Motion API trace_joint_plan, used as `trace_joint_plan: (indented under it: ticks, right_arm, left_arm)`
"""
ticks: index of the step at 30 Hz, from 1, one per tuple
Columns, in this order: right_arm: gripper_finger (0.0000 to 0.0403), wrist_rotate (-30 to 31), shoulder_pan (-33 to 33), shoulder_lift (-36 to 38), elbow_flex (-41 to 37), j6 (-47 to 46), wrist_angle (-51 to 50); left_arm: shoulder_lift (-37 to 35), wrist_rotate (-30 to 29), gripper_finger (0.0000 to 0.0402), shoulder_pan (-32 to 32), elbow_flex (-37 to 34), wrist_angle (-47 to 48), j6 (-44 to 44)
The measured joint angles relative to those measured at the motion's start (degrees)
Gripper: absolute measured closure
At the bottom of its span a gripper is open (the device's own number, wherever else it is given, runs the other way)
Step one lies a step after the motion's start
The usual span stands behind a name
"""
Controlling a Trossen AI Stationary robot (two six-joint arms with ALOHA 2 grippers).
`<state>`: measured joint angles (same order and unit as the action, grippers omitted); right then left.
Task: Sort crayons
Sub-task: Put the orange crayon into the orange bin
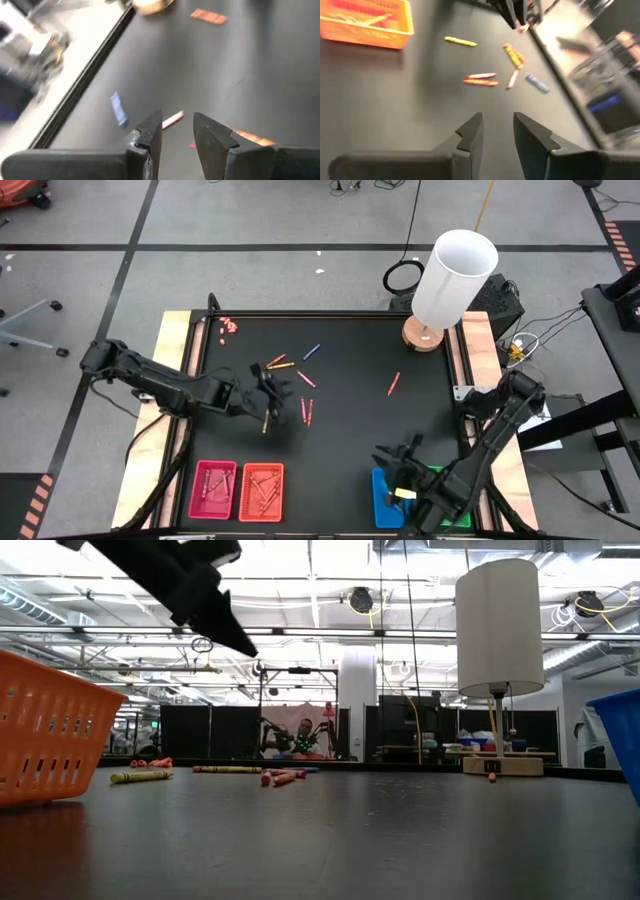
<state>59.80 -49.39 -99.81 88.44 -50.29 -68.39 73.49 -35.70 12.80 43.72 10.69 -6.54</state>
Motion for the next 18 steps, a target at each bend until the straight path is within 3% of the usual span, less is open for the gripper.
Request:
trace_joint_plan:
  ticks: [4,9,14,18]
  right_arm:
    - [0.0312,1.65,4.01,0.00,-2.95,1.54,0.45]
    - [0.0312,-0.62,11.00,0.00,-6.42,3.20,4.54]
    - [0.0312,-6.75,18.73,0.00,-8.81,15.68,17.17]
    - [0.0312,-14.89,23.36,0.00,-11.06,30.71,32.21]
  left_arm:
    - [-1.49,0.63,0.0293,-5.07,2.43,10.58,-5.03]
    - [-3.35,2.17,0.0288,-12.91,2.61,14.17,-3.54]
    - [-2.86,17.69,0.0261,-23.01,2.61,13.75,4.40]
    - [-1.32,21.88,0.0237,-29.14,1.33,13.82,5.44]
